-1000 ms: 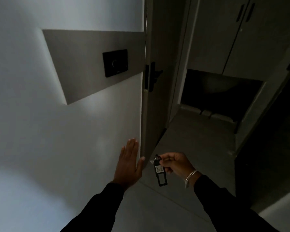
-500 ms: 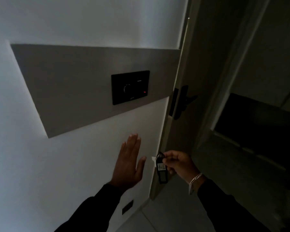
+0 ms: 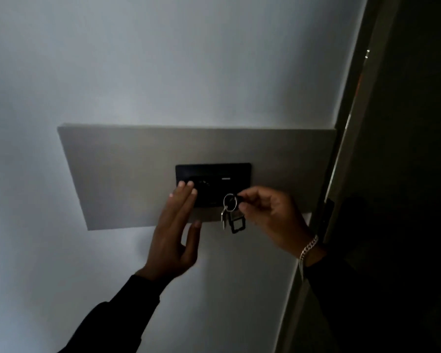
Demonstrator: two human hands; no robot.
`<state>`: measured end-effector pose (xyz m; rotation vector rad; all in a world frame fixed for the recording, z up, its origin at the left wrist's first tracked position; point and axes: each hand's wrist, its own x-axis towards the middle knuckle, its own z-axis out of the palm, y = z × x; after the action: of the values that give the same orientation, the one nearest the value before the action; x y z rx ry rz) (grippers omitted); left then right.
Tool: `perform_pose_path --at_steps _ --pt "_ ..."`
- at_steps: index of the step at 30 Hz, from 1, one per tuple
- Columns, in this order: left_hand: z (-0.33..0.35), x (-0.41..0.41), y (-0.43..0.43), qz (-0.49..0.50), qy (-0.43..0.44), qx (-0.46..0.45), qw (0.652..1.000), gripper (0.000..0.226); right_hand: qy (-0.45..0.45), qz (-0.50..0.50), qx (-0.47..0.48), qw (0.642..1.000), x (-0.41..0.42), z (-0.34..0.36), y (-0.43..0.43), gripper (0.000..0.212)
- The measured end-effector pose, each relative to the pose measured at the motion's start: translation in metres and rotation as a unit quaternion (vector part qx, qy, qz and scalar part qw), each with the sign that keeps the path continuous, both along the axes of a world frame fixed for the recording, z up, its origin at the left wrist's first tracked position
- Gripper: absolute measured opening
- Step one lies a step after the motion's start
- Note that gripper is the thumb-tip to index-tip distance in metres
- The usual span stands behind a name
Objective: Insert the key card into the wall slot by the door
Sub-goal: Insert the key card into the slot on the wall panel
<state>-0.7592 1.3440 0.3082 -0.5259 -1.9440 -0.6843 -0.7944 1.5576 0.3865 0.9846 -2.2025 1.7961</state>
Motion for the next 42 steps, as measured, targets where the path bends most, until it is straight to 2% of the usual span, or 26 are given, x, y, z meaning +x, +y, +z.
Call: perform_pose_path --at_steps 5,9,17,23,28,32,34,36,40,42 --pt "0.050 -0.010 -0.032 0.110 0.053 -0.073 0.990 0.051 0.054 0.026 -0.059 0.996 -0.020 0.043 -0.008 0.023" --pt "0.064 -0.024 -0.052 0.176 0.092 -0.153 0.968 0.050 0.057 0.028 -0.103 0.993 -0.033 0.064 -0.012 0.024" --pt "0.062 -0.047 -0.068 0.361 0.097 -0.273 0.887 0.062 0.075 0.004 -0.120 0.990 -0.049 0.076 -0.032 0.021" --pt "0.059 -0.050 -0.070 0.387 0.110 -0.268 0.875 0.064 0.069 -0.009 -0.089 0.994 -0.054 0.071 -0.038 0.022" --pt "0.058 -0.050 -0.071 0.385 0.105 -0.269 0.876 0.065 0.081 -0.042 -0.067 0.994 -0.055 0.058 -0.038 0.012" --pt "0.058 -0.051 -0.071 0.383 0.103 -0.266 0.879 0.065 0.119 -0.079 -0.020 0.990 -0.055 0.064 -0.031 0.026" --pt "0.057 -0.052 -0.071 0.384 0.103 -0.265 0.879 0.065 0.201 -0.099 0.034 0.974 -0.050 0.073 -0.029 0.036" --pt "0.058 -0.052 -0.072 0.382 0.104 -0.265 0.879 0.065 0.306 -0.114 0.105 0.939 -0.043 0.085 -0.030 0.036" --pt "0.059 -0.051 -0.071 0.378 0.104 -0.266 0.881 0.064 0.413 -0.097 0.270 0.865 -0.030 0.102 -0.042 0.013" --pt "0.059 -0.051 -0.072 0.375 0.101 -0.265 0.883 0.064 0.447 -0.101 0.332 0.824 -0.026 0.107 -0.049 0.010"
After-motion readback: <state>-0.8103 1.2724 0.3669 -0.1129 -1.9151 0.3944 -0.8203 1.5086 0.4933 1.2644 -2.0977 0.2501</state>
